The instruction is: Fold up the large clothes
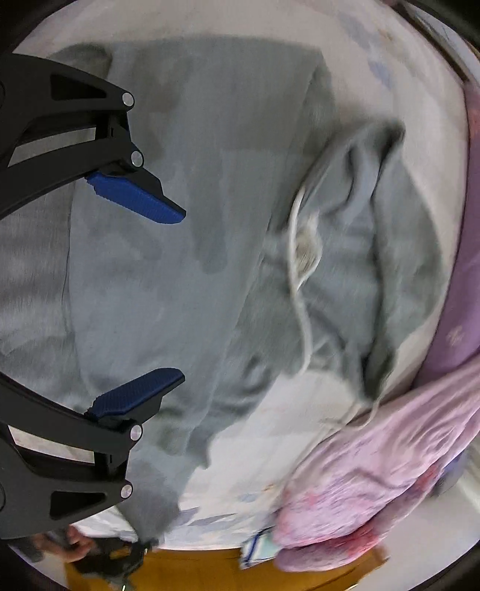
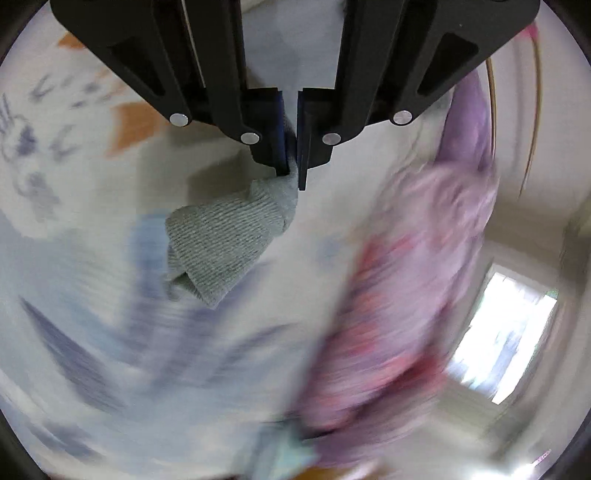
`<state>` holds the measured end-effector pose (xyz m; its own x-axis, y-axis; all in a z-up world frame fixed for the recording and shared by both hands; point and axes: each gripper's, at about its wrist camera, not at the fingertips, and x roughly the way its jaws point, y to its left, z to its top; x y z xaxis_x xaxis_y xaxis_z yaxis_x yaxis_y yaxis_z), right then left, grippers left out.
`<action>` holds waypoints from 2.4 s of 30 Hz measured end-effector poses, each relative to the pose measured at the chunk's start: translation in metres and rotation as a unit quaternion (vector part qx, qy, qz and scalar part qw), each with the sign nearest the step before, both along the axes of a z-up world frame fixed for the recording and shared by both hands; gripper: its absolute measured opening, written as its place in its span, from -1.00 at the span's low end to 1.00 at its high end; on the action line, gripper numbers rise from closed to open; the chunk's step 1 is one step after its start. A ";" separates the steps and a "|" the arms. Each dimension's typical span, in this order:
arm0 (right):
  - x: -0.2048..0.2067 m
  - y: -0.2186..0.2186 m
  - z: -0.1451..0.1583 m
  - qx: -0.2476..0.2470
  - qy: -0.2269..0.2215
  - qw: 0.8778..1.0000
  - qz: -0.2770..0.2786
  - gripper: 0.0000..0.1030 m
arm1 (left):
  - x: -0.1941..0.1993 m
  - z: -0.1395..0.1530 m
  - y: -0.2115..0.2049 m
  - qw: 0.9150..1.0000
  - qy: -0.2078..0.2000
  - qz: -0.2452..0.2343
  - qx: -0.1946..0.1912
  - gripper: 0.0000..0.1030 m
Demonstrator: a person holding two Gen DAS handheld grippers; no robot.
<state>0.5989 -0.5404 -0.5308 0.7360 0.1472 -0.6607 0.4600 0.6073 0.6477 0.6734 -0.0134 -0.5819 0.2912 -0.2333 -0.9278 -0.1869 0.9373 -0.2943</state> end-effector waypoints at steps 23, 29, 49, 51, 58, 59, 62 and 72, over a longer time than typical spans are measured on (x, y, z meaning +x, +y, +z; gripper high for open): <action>0.025 0.348 -0.053 -0.049 0.163 0.889 0.426 -0.29 | -0.056 -0.017 0.067 0.989 0.045 0.114 -0.081 0.58; 0.001 0.309 -0.031 -0.072 0.143 0.914 0.373 -0.02 | -0.055 -0.019 0.028 0.992 0.046 0.070 -0.097 0.69; -0.012 0.202 -0.002 -0.108 0.142 0.961 0.213 0.01 | -0.044 0.061 0.083 0.994 -0.100 0.005 -0.037 -0.87; -0.002 0.215 -0.003 -0.102 0.135 0.958 0.230 0.01 | -0.048 0.061 0.118 0.994 -0.101 0.033 -0.021 -0.87; 0.035 0.273 -0.024 -0.094 0.135 0.940 0.299 0.01 | -0.059 0.006 0.187 0.994 -0.034 0.097 0.039 -0.87; 0.038 0.279 -0.027 -0.097 0.138 0.937 0.304 0.01 | -0.060 0.001 0.189 0.994 -0.030 0.101 0.043 -0.87; 0.052 0.298 -0.035 -0.108 0.134 0.927 0.335 -0.01 | -0.061 -0.019 0.196 0.991 -0.005 0.119 0.067 -0.87; 0.083 0.302 -0.084 -0.110 0.223 0.904 0.347 -0.18 | -0.052 -0.051 0.212 0.986 0.074 0.130 0.079 -0.41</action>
